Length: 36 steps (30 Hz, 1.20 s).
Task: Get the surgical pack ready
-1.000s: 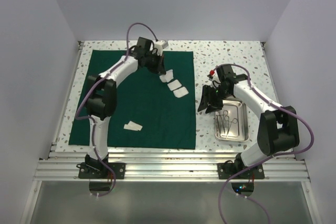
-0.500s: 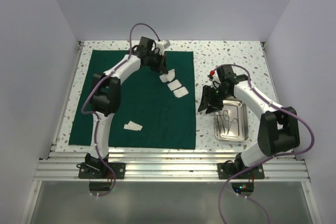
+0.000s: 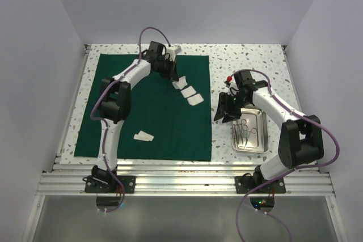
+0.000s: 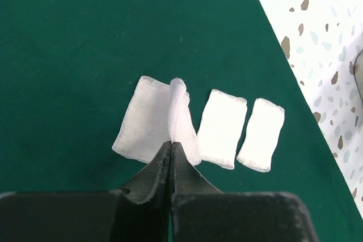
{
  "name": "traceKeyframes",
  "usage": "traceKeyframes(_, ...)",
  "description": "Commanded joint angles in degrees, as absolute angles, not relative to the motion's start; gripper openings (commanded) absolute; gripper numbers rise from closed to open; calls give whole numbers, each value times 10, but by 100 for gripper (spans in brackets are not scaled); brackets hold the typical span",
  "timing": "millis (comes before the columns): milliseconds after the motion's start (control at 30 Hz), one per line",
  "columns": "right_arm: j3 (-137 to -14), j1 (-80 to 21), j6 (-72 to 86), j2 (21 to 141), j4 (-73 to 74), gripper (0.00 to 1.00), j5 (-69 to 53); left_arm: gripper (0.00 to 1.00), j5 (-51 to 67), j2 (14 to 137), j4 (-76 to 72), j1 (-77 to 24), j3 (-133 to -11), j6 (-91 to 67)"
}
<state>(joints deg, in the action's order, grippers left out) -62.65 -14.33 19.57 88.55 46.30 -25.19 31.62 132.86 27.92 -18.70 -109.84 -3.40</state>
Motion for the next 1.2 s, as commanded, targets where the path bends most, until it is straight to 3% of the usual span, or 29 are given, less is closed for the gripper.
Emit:
traceKeyframes(0,-642,-141,193,889,468,49,-257,0,335,1337,280,-183,-1121,-26)
traceKeyframes(500,-648,-141,192,904,467,49,-261,0,349,1298,236,-185,-1100,-62)
traceKeyframes(1167,-654,-140,191,915,470,49,-261,0,278,1366,291,-181,-1143,-5)
